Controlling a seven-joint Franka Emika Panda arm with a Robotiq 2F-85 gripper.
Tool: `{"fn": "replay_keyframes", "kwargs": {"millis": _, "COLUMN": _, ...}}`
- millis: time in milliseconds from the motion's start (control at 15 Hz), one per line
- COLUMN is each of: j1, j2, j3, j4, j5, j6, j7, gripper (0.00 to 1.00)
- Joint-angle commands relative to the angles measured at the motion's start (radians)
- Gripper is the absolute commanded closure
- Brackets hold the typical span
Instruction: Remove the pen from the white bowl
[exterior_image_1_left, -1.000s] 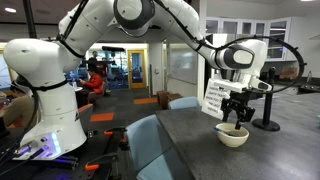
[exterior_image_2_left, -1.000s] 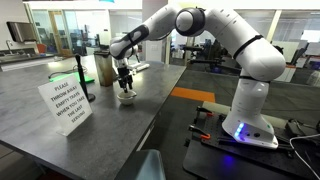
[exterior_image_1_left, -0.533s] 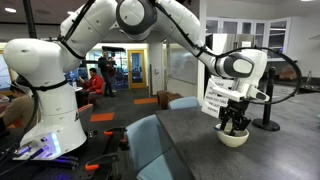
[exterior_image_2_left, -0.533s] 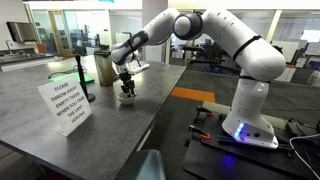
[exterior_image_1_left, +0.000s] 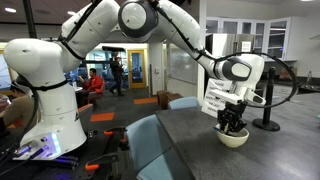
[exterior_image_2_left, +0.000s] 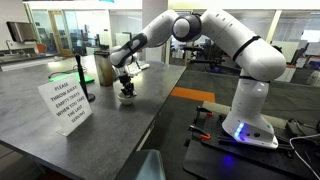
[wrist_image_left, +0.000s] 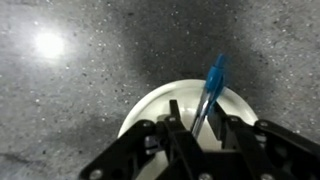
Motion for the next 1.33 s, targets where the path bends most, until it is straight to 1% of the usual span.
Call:
{"fn": "replay_keyframes", "kwargs": {"millis": 0, "j1": 0.005, "j2": 0.005, "j3": -0.004, "j4": 0.03, "j5": -0.011, "j6": -0.043, "j7": 0.013, "gripper": 0.94}}
{"fn": "replay_keyframes", "kwargs": {"millis": 67, "j1": 0.003, "j2": 0.002, "j3": -0.003, "j4": 0.031, "j5": -0.009, "j6": -0.044, "j7": 0.013, "gripper": 0.99}}
{"fn": "replay_keyframes", "kwargs": {"millis": 133, "j1": -0.001, "j2": -0.004, "j3": -0.001, "j4": 0.029, "j5": -0.003, "j6": -0.046, "j7": 0.012, "gripper": 1.0}}
{"fn": "replay_keyframes", "kwargs": {"millis": 200, "j1": -0.003, "j2": -0.01, "j3": -0.001, "j4": 0.028, "j5": -0.002, "j6": -0.048, "j7": 0.013, "gripper": 0.97}}
{"fn": "replay_keyframes", "kwargs": {"millis": 333, "j1": -0.014, "j2": -0.037, "j3": 0.004, "j4": 0.012, "j5": 0.007, "j6": -0.041, "j7": 0.004, "gripper": 0.96}}
{"fn": "replay_keyframes", "kwargs": {"millis": 467, "j1": -0.028, "j2": -0.08, "j3": 0.006, "j4": -0.023, "j5": 0.013, "j6": -0.028, "j7": -0.006, "gripper": 0.96}}
{"fn": "replay_keyframes", "kwargs": {"millis": 533, "j1": -0.045, "j2": -0.111, "j3": 0.017, "j4": -0.048, "j5": 0.031, "j6": -0.024, "j7": -0.02, "gripper": 0.96}}
{"fn": "replay_keyframes", "kwargs": {"millis": 667, "j1": -0.065, "j2": -0.175, "j3": 0.012, "j4": -0.103, "j5": 0.049, "j6": 0.002, "j7": -0.004, "gripper": 0.96}}
{"fn": "replay_keyframes", "kwargs": {"millis": 733, "j1": -0.077, "j2": -0.204, "j3": 0.007, "j4": -0.129, "j5": 0.065, "j6": 0.014, "j7": 0.021, "gripper": 0.96}}
{"fn": "replay_keyframes", "kwargs": {"millis": 800, "j1": -0.08, "j2": -0.233, "j3": -0.012, "j4": -0.161, "j5": 0.074, "j6": 0.051, "j7": 0.073, "gripper": 0.96}}
{"fn": "replay_keyframes", "kwargs": {"millis": 1000, "j1": -0.091, "j2": -0.281, "j3": -0.056, "j4": -0.217, "j5": 0.093, "j6": 0.093, "j7": 0.19, "gripper": 0.96}}
{"fn": "replay_keyframes", "kwargs": {"millis": 1133, "j1": -0.087, "j2": -0.295, "j3": -0.081, "j4": -0.262, "j5": 0.099, "j6": 0.143, "j7": 0.275, "gripper": 0.96}}
{"fn": "replay_keyframes", "kwargs": {"millis": 1267, "j1": -0.08, "j2": -0.296, "j3": -0.097, "j4": -0.305, "j5": 0.108, "j6": 0.23, "j7": 0.359, "gripper": 0.96}}
